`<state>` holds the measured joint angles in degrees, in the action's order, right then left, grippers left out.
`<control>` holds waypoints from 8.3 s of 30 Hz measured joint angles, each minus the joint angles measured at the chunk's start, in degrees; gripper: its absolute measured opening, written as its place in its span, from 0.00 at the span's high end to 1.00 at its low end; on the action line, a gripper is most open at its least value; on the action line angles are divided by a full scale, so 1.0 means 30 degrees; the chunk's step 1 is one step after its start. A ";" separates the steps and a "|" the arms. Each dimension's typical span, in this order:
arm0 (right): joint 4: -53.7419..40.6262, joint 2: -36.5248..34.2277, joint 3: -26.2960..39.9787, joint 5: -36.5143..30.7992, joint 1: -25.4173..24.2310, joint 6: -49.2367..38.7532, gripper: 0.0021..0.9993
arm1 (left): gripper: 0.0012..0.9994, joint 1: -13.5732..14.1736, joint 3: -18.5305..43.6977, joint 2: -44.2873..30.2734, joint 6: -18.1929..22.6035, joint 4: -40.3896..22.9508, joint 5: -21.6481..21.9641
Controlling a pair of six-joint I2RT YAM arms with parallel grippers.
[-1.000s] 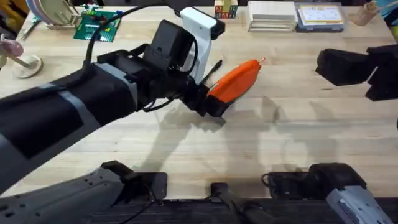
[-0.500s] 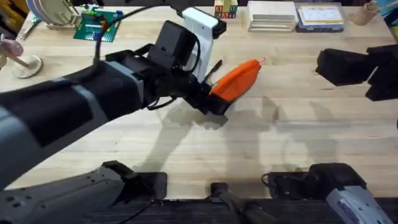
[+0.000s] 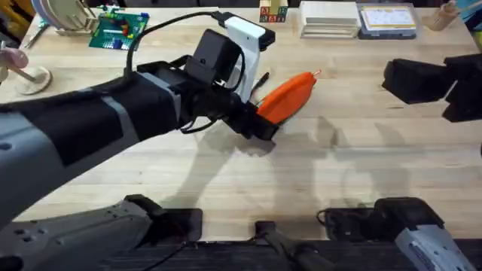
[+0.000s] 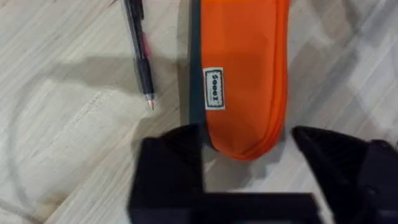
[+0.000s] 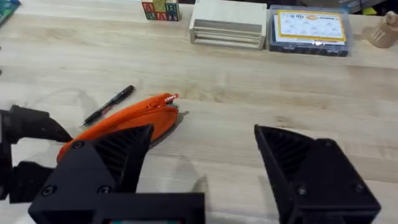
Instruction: Unzip the bag, pick up the pens from the table one at a time and place them inside, then zip the bag closed.
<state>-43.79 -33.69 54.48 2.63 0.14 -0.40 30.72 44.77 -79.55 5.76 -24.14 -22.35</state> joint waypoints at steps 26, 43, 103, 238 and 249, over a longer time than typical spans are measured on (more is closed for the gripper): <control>0.0029 -0.0184 0.0007 0.0007 0.0000 -0.0072 0.00 | 0.96 0.0000 0.0007 -0.0003 -0.0066 0.0189 0.0153; -0.0246 -0.5919 0.1892 0.2395 0.0000 -0.0313 0.00 | 0.96 0.0000 0.0014 -0.0007 -0.0059 0.0189 0.0168; 0.1326 -1.5038 0.4269 0.7282 -0.0022 -0.4481 0.00 | 0.96 0.0000 0.0022 0.0000 -0.0052 0.0255 0.0172; 0.1266 -1.5615 0.4291 0.9138 -0.0022 -2.9183 0.00 | 0.96 0.0000 0.0022 0.0000 -0.0052 0.0240 0.0172; 0.1180 -1.7731 0.4291 0.9566 0.0007 -3.0031 0.00 | 0.96 0.0000 0.0022 0.0000 -0.0052 0.0240 0.0175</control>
<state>-40.25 -86.89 67.35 31.33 0.16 -90.50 30.72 44.84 -79.55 5.61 -23.42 -21.83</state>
